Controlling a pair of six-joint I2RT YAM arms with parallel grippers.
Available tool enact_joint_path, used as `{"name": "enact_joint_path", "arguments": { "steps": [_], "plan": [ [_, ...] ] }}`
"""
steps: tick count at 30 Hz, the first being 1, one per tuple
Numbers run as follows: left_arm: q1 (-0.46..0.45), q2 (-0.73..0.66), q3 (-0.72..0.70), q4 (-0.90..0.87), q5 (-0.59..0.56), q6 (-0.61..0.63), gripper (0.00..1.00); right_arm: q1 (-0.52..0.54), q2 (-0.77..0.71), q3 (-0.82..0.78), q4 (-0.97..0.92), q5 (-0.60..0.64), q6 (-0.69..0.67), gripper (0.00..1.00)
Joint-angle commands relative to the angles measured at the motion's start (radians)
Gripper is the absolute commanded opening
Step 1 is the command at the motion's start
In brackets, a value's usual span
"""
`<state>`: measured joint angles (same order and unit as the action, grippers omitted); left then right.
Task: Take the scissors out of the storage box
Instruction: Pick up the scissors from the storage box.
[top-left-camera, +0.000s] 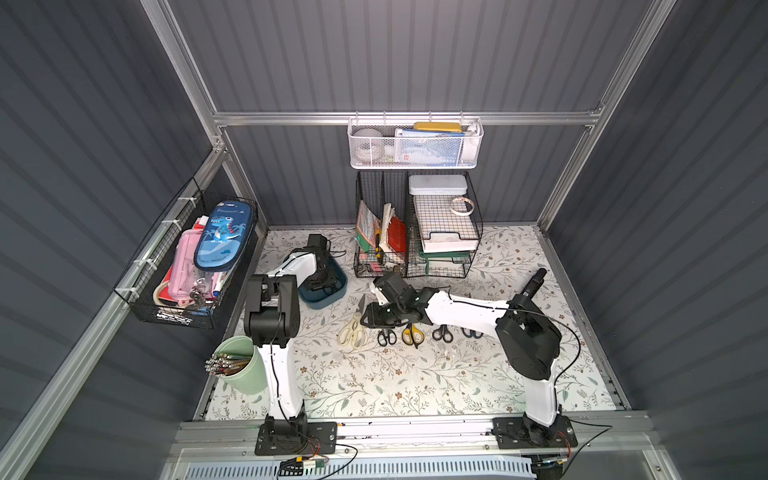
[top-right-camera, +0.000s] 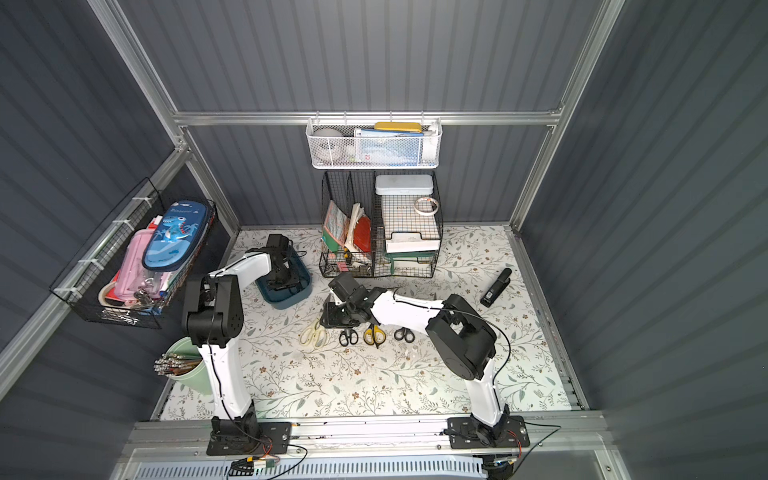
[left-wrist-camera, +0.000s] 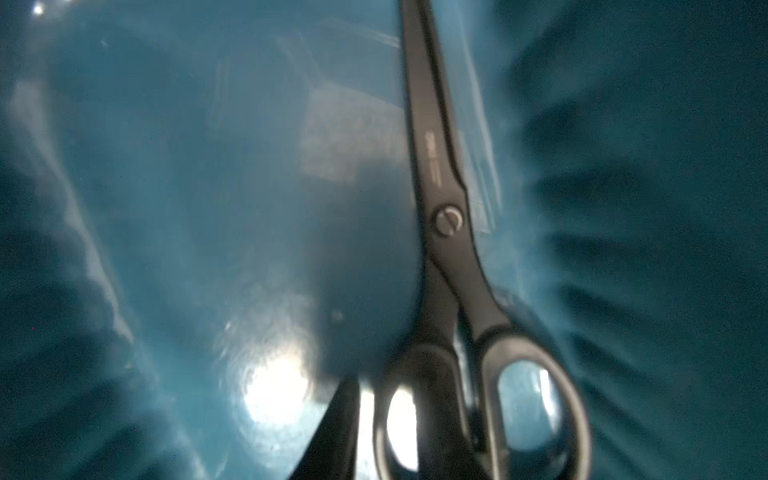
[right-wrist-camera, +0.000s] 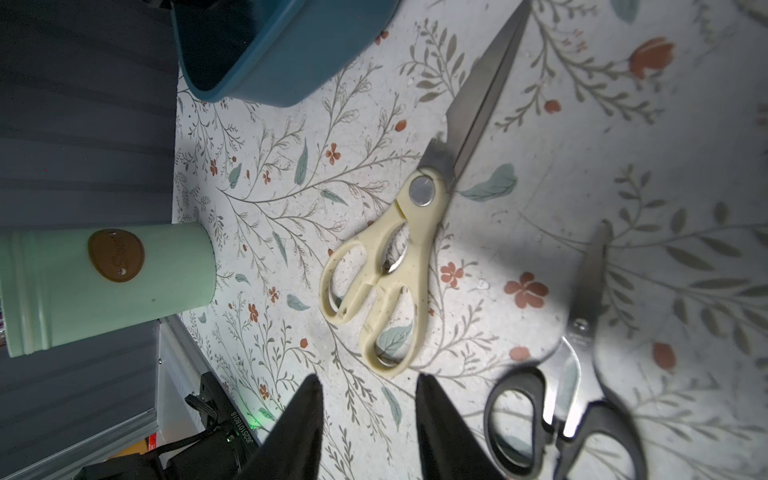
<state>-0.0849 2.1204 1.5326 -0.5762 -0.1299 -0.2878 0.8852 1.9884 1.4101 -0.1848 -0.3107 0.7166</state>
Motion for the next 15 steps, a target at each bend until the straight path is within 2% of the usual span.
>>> {"name": "enact_joint_path", "arguments": {
  "steps": [1,5,9,15],
  "plan": [
    [0.017,0.093,-0.038,-0.053,0.067,0.000,0.12,-0.003,0.020,0.031,0.012,-0.019,-0.005,0.41],
    [0.022,0.052,-0.040,-0.039,0.058,-0.001,0.05,-0.005,0.009,0.024,0.012,-0.016,-0.011,0.41],
    [0.022,-0.052,-0.048,0.007,0.065,0.022,0.00,-0.005,0.005,0.024,0.011,-0.022,-0.021,0.41],
    [0.020,-0.209,-0.057,0.031,0.051,0.111,0.00,-0.005,-0.009,0.040,0.008,-0.013,-0.048,0.41]
  ]
}}
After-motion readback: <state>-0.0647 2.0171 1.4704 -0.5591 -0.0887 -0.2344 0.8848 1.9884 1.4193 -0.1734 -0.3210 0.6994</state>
